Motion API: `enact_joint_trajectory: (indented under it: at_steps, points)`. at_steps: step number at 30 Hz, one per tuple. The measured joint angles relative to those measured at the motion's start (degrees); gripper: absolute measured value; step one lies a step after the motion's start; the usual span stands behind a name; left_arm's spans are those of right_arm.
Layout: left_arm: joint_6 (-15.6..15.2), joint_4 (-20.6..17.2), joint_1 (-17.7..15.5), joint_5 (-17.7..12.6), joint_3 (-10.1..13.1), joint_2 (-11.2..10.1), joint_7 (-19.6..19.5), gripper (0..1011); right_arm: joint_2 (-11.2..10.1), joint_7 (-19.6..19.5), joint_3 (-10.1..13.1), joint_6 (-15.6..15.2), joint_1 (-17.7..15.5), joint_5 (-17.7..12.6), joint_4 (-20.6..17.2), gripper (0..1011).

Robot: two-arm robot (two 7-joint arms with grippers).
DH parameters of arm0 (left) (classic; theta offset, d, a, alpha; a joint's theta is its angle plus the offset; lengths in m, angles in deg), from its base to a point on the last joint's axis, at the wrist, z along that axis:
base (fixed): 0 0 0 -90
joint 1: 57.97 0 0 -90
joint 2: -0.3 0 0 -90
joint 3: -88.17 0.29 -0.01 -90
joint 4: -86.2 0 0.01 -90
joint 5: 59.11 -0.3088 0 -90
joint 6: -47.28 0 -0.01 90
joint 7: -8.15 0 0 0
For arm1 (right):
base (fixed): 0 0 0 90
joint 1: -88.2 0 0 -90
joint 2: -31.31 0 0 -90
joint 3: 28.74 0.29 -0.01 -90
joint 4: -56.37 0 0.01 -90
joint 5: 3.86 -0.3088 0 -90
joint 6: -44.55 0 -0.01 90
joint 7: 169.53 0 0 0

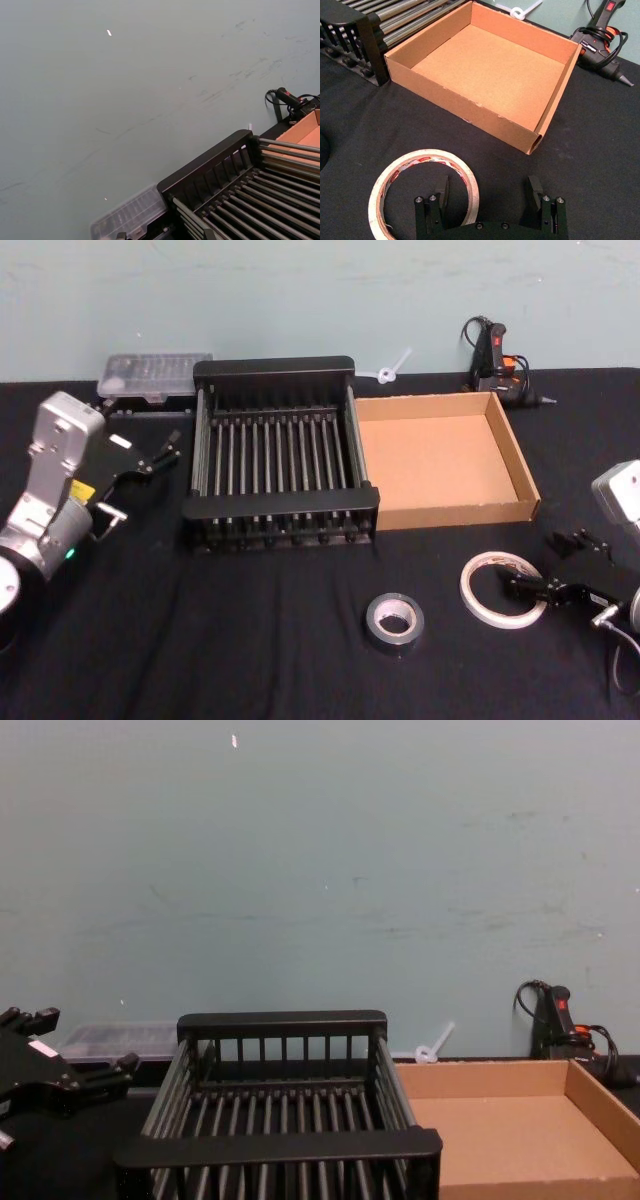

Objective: Pick up the white tape and place it into the black box , Pick up the silver tape and place it into the brown box.

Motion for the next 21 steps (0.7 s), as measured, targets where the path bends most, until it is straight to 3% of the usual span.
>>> enact_joint_trajectory:
  at_steps: [21]
  points:
    - [0.0,0.0,0.0,0.0,0.0,0.0,0.0,1001,2.34,1.97,1.41,-0.85,0.29,2.45,1.21,1003]
